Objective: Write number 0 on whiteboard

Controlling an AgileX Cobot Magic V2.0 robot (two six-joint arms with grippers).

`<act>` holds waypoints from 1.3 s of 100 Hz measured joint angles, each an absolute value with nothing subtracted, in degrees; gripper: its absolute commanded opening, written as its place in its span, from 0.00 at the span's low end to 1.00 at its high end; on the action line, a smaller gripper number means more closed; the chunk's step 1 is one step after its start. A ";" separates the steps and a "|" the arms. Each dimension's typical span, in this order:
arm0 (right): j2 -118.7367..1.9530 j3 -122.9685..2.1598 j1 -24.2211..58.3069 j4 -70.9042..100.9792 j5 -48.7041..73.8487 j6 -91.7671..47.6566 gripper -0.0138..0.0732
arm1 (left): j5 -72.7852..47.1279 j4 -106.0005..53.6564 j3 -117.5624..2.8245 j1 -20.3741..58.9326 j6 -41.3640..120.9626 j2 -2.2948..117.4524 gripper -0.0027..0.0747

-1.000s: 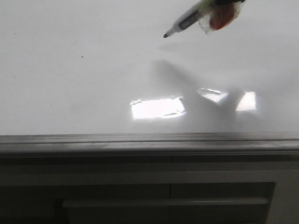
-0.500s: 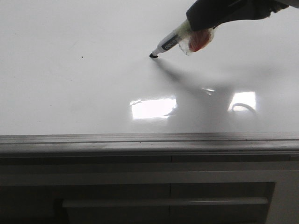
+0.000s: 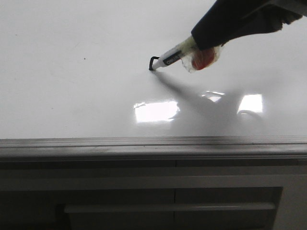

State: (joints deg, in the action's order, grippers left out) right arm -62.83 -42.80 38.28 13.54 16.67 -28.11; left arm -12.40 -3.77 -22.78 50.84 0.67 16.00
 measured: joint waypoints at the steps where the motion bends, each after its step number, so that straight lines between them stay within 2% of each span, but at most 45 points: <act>1: -62.83 -42.80 38.28 13.63 17.07 -28.11 0.11 | -12.40 -3.77 -22.78 50.84 0.67 16.00 0.01; 34: -62.14 -42.80 38.28 13.03 25.57 -27.17 0.11 | -12.40 -3.77 -22.78 50.84 0.67 16.00 0.01; 65: -58.47 -42.80 38.39 -2.25 31.38 -9.83 0.11 | -12.40 -3.77 -22.78 50.84 0.67 16.00 0.01; 92: -57.72 -44.77 38.48 -12.35 31.36 0.00 0.11 | -12.40 -3.77 -22.78 50.84 0.67 16.00 0.01; 130: -65.16 -50.14 40.84 -13.04 29.37 0.54 0.11 | -12.40 -3.77 -22.78 50.84 0.60 16.00 0.01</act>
